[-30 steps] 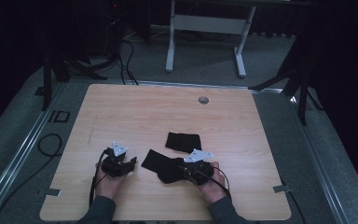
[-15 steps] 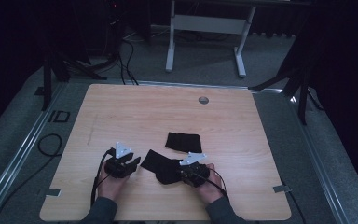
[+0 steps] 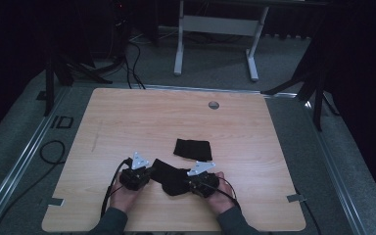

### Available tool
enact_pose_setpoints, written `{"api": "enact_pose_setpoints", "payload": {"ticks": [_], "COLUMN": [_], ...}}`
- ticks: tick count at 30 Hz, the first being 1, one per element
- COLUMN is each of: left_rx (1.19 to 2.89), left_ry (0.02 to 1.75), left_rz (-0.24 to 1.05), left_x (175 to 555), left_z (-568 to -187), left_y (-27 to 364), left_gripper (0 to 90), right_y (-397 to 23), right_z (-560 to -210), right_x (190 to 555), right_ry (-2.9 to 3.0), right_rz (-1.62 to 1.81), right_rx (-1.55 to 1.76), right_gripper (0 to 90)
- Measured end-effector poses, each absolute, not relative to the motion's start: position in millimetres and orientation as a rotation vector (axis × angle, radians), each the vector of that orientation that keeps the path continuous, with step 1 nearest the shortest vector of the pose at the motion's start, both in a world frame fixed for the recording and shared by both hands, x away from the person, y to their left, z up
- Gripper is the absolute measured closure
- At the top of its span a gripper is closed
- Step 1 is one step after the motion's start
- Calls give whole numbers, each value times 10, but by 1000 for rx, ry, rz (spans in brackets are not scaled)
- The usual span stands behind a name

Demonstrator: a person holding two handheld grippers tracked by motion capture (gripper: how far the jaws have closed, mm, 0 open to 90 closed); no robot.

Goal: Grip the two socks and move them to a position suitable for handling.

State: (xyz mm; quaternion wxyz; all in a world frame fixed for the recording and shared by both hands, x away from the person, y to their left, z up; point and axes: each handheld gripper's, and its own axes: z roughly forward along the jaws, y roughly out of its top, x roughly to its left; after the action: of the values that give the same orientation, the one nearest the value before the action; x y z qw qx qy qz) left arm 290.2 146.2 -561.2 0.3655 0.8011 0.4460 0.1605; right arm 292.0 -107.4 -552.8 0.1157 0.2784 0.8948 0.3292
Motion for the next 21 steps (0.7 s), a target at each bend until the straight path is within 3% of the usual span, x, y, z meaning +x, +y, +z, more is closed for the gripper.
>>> {"api": "enact_pose_setpoints", "payload": {"ticks": [13,21], "left_rx": [2060,2061], "left_ry": [1140,1146], "left_rz": [391,393], "left_x": [2866,2856], "left_z": [-5619,-5618], "left_y": [1429,1423], "left_gripper": [897,896], "right_y": [-1117,-801], "right_z": [-5401,-5281], "right_x": [2923,2819], "right_ry": [2578,2644], "right_rz": [924,997], "right_rx": [849,755], "right_gripper": [765,703]}}
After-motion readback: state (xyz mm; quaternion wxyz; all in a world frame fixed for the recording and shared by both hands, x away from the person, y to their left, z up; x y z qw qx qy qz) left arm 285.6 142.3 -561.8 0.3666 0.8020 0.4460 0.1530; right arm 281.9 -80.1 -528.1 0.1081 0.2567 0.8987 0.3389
